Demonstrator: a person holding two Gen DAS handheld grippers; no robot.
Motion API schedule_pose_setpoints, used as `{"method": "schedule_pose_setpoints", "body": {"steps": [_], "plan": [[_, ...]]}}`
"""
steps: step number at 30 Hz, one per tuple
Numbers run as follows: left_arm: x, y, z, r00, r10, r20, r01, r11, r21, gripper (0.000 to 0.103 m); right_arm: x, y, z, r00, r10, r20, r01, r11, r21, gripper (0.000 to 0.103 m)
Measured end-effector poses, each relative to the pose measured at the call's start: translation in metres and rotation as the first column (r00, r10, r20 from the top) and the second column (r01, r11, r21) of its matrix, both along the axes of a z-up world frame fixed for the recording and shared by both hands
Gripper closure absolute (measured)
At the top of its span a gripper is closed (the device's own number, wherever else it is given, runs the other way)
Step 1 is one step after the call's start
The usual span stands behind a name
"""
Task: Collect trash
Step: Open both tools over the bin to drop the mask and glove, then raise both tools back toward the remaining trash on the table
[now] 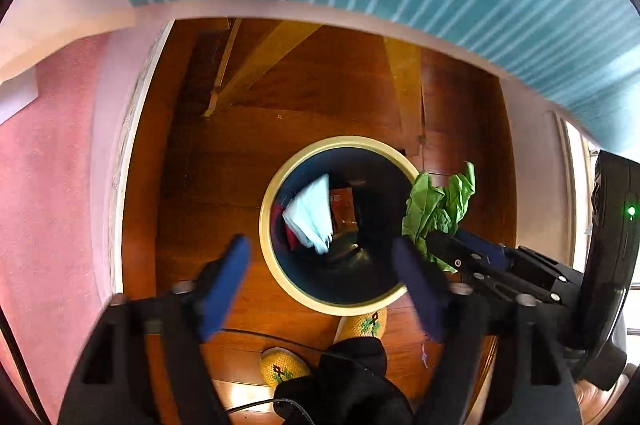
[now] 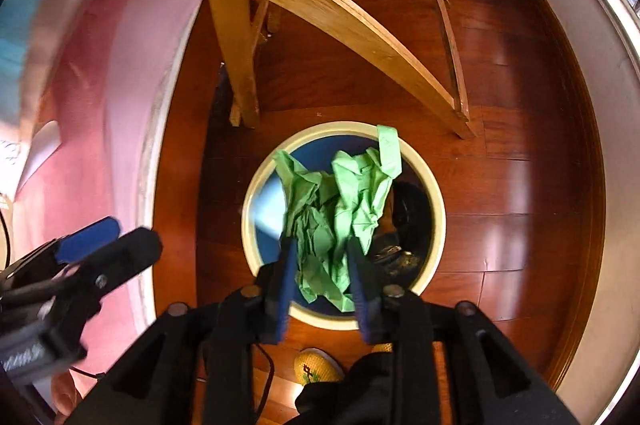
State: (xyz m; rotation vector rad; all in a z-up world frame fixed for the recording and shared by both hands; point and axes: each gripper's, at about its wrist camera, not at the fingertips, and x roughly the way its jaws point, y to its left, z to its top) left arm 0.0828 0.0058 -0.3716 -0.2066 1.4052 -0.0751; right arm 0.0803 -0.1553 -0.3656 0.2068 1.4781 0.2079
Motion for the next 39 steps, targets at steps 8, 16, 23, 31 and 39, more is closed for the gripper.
{"method": "schedule_pose_setpoints", "body": {"steps": [8,16,23,31,39], "plan": [[-0.002,0.011,0.0,1.0,0.019,0.006,-0.019,0.998,0.06,0.007,0.002,-0.004,-0.004,1.0,-0.02,0.0,0.02,1.0,-0.013,0.069],[-0.011,0.019,0.024,0.999,0.039,0.017,-0.04,0.996,0.081,0.007,-0.005,-0.001,0.02,0.999,-0.036,0.003,0.036,0.999,0.007,0.069],[-0.023,0.023,0.075,0.999,0.019,0.045,-0.023,0.996,0.087,0.007,-0.016,0.005,0.072,0.999,-0.047,0.015,0.047,0.999,0.02,0.069],[-0.038,0.017,0.168,0.99,-0.063,0.129,0.049,0.993,0.108,0.007,-0.035,0.014,0.162,0.998,-0.029,0.055,0.027,0.999,0.038,0.069],[-0.052,0.019,0.281,0.964,-0.111,0.242,0.092,0.992,0.088,0.001,-0.058,0.015,0.263,0.99,-0.034,0.138,0.028,0.999,0.043,0.069]]}}
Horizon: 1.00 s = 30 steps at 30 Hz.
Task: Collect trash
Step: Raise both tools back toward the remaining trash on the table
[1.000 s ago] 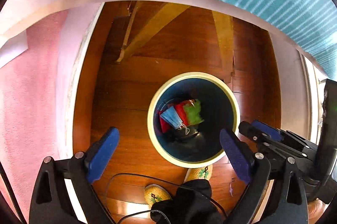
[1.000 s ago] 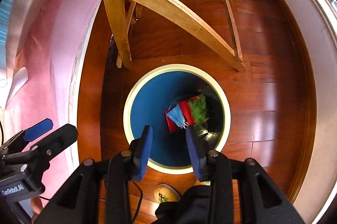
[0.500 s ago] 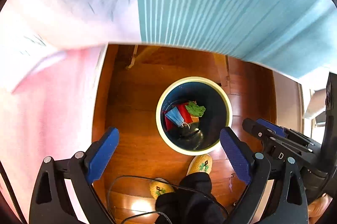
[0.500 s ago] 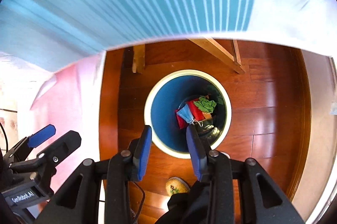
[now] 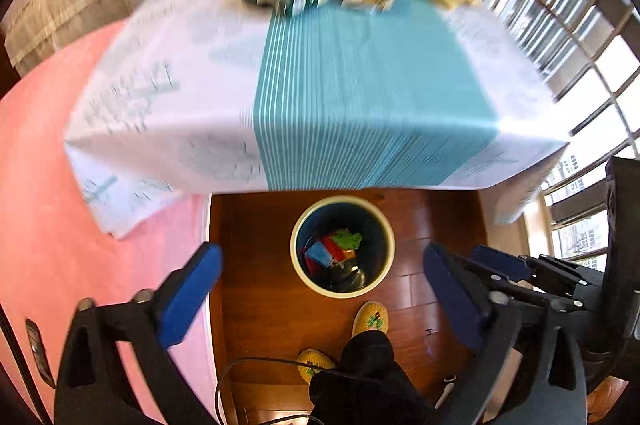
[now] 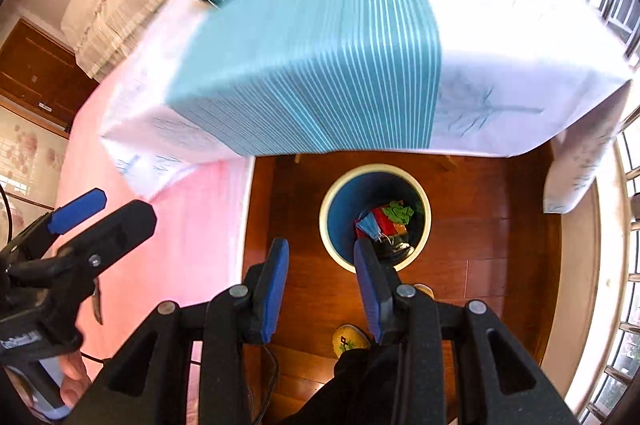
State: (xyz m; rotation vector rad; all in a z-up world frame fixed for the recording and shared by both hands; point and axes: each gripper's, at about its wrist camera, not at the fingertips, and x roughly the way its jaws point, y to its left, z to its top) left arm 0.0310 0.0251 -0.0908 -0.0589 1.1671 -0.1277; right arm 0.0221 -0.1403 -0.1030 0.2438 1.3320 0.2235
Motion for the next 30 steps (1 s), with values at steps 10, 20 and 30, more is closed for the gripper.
{"method": "schedule_pose_setpoints", "body": {"steps": [10,20,30], "plan": [[-0.029,0.003,0.109,0.984,-0.053,0.17,0.049,0.998,0.025,0.001,-0.02,-0.002,0.102,0.987,-0.008,0.16,0.013,0.999,-0.033,0.069],[-0.035,0.019,0.185,0.947,-0.044,0.317,0.033,0.999,0.039,0.001,-0.004,-0.016,0.163,0.949,-0.081,0.306,0.1,0.994,-0.045,0.057],[0.003,0.026,0.218,0.916,0.004,0.402,-0.009,1.0,0.011,0.001,0.044,-0.017,0.185,0.931,-0.044,0.363,0.069,0.996,-0.055,0.048]]}}
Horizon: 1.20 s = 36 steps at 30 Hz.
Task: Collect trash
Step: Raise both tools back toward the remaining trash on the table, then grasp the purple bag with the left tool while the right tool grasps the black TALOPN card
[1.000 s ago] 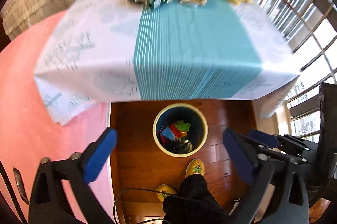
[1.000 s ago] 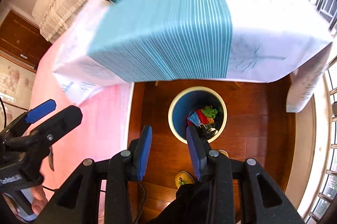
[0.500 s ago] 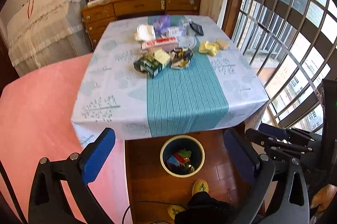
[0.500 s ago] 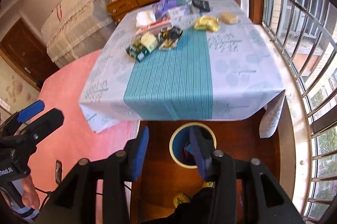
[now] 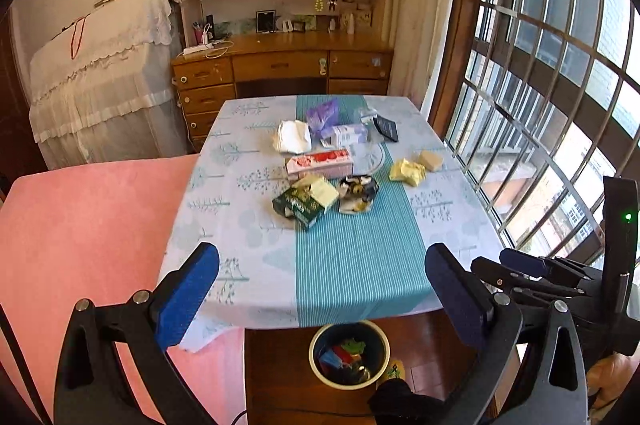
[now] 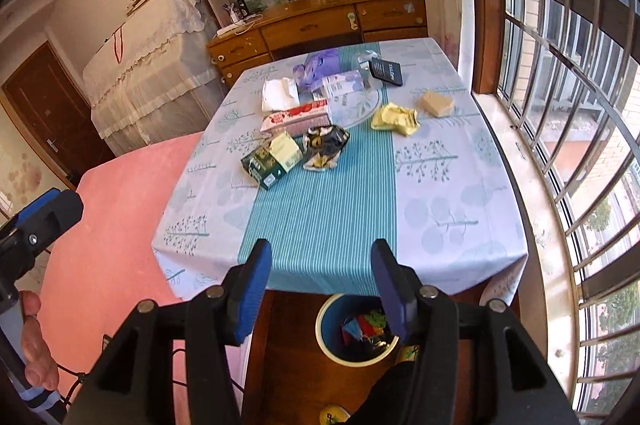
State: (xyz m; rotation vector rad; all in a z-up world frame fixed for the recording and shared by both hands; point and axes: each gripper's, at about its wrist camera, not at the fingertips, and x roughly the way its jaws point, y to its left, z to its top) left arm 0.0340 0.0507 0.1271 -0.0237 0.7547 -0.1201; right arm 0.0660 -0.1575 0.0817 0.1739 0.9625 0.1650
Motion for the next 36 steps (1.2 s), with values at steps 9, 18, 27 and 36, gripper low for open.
{"method": "schedule_pose_setpoints", "body": {"steps": [9,18,27,36], "plan": [[0.122,-0.016,-0.002,0.999,0.025,-0.036,-0.024,1.0,0.02,0.001,0.124,-0.027,0.0,0.999,0.04,0.035,-0.039,0.999,-0.007,0.04],[0.294,-0.05,-0.039,0.982,0.126,-0.144,-0.119,0.991,0.054,0.001,0.308,-0.07,-0.039,0.998,0.043,-0.052,-0.042,0.999,0.027,0.03],[0.412,-0.082,-0.094,0.947,0.197,-0.256,-0.16,0.974,0.158,0.001,0.419,-0.064,-0.116,0.981,0.079,-0.176,-0.081,0.997,-0.003,0.026],[0.483,-0.087,-0.131,0.909,0.233,-0.346,-0.182,0.968,0.172,0.001,0.456,-0.058,-0.158,0.968,0.079,-0.24,-0.097,0.993,-0.065,0.026]]}}
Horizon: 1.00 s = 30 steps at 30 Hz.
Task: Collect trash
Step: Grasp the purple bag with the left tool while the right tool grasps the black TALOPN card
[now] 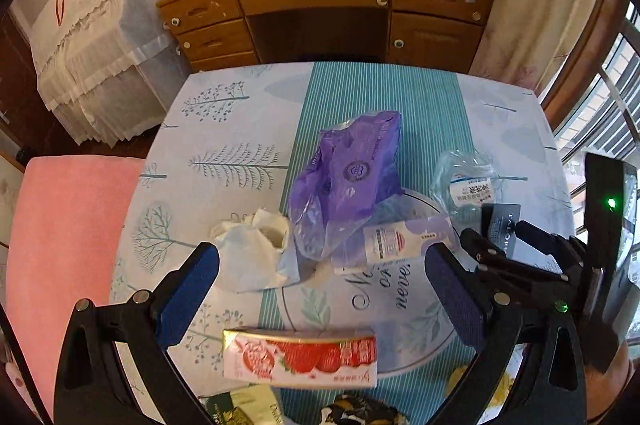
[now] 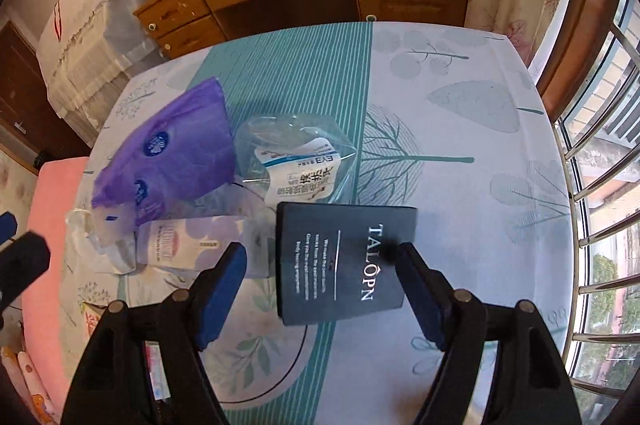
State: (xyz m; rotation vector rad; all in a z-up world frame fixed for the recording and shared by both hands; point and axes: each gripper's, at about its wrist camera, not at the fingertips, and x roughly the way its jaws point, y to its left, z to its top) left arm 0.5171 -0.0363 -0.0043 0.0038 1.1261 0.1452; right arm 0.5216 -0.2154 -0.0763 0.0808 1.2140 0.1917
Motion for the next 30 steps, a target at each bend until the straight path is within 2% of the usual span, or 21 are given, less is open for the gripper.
{"method": "schedule_pose_setpoints", "body": {"steps": [3,7,10,12,14,16,18,20,21,22,23,25,27,30], "plan": [[0.017,-0.001,-0.013,1.0,0.01,-0.028,-0.01,1.0,-0.001,0.001,0.001,-0.011,-0.003,1.0,-0.013,-0.001,0.013,1.0,0.023,0.026],[0.038,0.003,-0.031,0.997,0.034,-0.064,-0.035,0.999,-0.026,0.001,0.002,-0.038,-0.008,0.997,-0.07,-0.029,0.073,0.99,0.118,0.027],[0.051,0.01,-0.043,0.994,0.057,-0.089,-0.062,0.997,-0.049,0.001,0.0,-0.059,-0.009,0.993,-0.11,-0.048,0.118,0.976,0.186,0.043],[0.06,0.014,-0.05,0.992,0.075,-0.102,-0.082,0.994,-0.069,0.005,-0.001,-0.071,-0.011,0.99,-0.128,-0.065,0.139,0.967,0.216,0.049],[0.066,0.018,-0.057,0.989,0.083,-0.125,-0.096,0.991,-0.097,0.017,-0.002,-0.078,-0.013,0.988,-0.133,-0.072,0.146,0.966,0.215,0.061],[0.072,0.021,-0.066,0.984,0.091,-0.152,-0.111,0.985,-0.13,0.026,-0.001,-0.082,-0.013,0.989,-0.126,-0.072,0.138,0.969,0.207,0.066],[0.077,0.022,-0.073,0.98,0.096,-0.172,-0.123,0.981,-0.152,0.031,-0.001,-0.083,-0.013,0.991,-0.111,-0.073,0.124,0.972,0.199,0.066],[0.079,0.021,-0.078,0.978,0.097,-0.182,-0.125,0.981,-0.149,0.031,0.001,-0.082,-0.009,0.995,-0.083,-0.061,0.093,0.977,0.19,0.066],[0.08,0.021,-0.08,0.978,0.095,-0.185,-0.123,0.982,-0.145,0.031,0.001,-0.082,-0.006,0.997,-0.064,-0.053,0.073,0.981,0.18,0.065],[0.081,0.02,-0.082,0.978,0.093,-0.187,-0.12,0.983,-0.141,0.031,0.002,-0.08,-0.002,0.998,-0.04,-0.041,0.046,0.985,0.164,0.059],[0.083,0.019,-0.084,0.977,0.09,-0.192,-0.117,0.984,-0.136,0.031,0.003,-0.078,0.003,1.0,-0.009,-0.019,0.011,0.99,0.139,0.043],[0.085,0.018,-0.088,0.976,0.084,-0.2,-0.111,0.985,-0.129,0.031,0.005,-0.073,0.01,0.997,0.069,0.037,-0.072,0.994,0.079,0.021],[0.087,0.017,-0.091,0.976,0.081,-0.203,-0.108,0.986,-0.125,0.032,0.009,-0.067,0.013,0.985,0.161,0.069,-0.163,0.986,0.03,0.02],[0.091,0.017,-0.095,0.975,0.073,-0.212,-0.103,0.986,-0.132,0.042,0.017,-0.056,0.006,0.958,0.282,0.061,-0.281,0.96,-0.019,0.02]]}}
